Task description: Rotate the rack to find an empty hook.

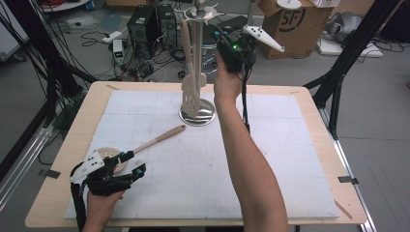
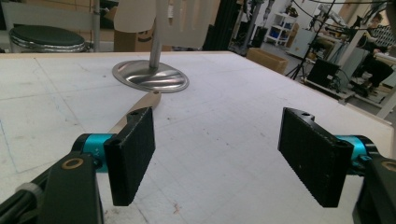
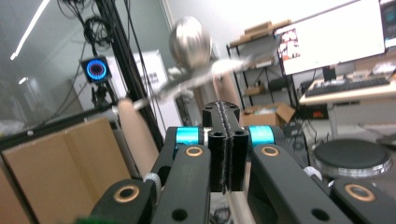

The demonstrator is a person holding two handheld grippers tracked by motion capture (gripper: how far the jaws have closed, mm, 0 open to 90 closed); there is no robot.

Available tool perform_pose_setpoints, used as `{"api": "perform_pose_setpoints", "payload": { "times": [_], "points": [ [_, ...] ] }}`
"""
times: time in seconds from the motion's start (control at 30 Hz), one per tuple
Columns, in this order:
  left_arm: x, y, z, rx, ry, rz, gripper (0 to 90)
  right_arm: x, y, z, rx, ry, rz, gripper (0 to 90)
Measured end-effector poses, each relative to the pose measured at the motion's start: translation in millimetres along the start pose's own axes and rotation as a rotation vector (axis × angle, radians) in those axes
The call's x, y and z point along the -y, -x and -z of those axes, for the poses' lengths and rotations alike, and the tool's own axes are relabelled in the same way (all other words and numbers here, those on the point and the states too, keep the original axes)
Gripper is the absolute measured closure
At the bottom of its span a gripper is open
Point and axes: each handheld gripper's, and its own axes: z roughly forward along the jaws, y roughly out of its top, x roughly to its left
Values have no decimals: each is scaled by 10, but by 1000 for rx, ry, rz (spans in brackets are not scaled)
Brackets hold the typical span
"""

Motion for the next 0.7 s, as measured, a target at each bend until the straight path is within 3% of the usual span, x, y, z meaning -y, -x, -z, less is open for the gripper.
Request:
{"api": "perform_pose_setpoints", "payload": {
  "times": [0.17,0.7],
  "points": [
    [2,-4,-20,1,-5,0,279,-82,-106,-28,-34,7,27,900],
    [0,0,0,5,2,-1,279,44,-400,-255,-54,-19,53,900]
  ]
}}
